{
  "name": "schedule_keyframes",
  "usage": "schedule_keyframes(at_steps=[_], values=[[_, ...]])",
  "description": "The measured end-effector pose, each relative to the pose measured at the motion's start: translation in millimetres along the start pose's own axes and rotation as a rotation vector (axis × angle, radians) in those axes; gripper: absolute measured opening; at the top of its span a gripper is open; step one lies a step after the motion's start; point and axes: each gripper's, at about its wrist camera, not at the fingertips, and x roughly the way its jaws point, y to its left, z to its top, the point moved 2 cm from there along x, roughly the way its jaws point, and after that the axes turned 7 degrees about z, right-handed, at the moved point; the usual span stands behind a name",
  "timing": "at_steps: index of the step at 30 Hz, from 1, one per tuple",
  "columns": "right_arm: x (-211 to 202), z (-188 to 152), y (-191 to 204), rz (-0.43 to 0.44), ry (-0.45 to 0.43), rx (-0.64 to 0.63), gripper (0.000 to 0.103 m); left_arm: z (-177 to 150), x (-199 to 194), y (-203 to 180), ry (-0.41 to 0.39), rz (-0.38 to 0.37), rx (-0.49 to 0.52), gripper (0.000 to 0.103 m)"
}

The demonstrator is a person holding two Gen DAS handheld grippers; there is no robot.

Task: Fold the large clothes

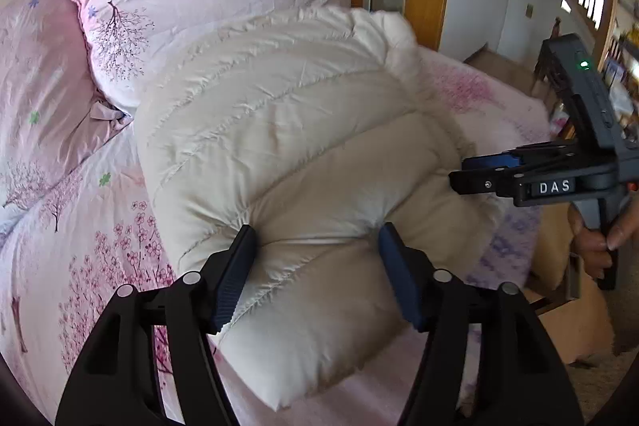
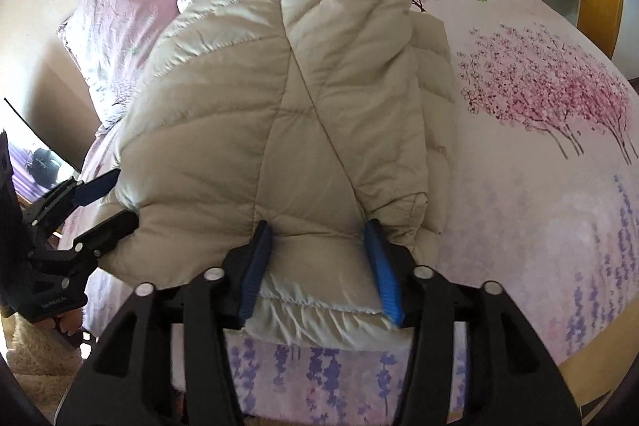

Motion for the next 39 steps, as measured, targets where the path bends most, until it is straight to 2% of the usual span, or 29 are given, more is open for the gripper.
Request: schedule_keyframes(at_steps=[3,4,7,9,12,18,21,28,39], values=[[-22,11,-5,0.095,-0.045,0.037,0.085,4,-18,25,-0.041,-0.082,-0.098,0.077],[-31,17,-11,0.123,-0.079,0.066,0.091,5,-22,35,-0.054,-0.098,-0.135,0.078],[-42,36,-39,0.218,-0.120,0.186,0.097,7,-23,72,-0.062,-0.138,-0.278,0.079],[-34,49,-58,0.270,-0.089,0.254,0.098,7,-14,95,-0.034,-0.184,-0.379,0.079],[-14,65,-75,0.265,-0.023,0.302,0.098,3,3,116,0.003,-0.262,-0.499,0.079],[25,87,-93,0.240,0.076,0.334,0.098,2,36,131,0.070,-0.355,-0.620,0.079],[36,90,-96,0.266,0.095,0.340,0.099,4,48,131,0.091,-0.384,-0.637,0.081],[63,100,-87,0.432,0.171,0.308,0.101,15,64,130,0.102,-0.406,-0.633,0.086],[92,105,-40,0.532,0.282,0.175,0.099,6,86,140,0.122,-0.491,-0.703,0.091]])
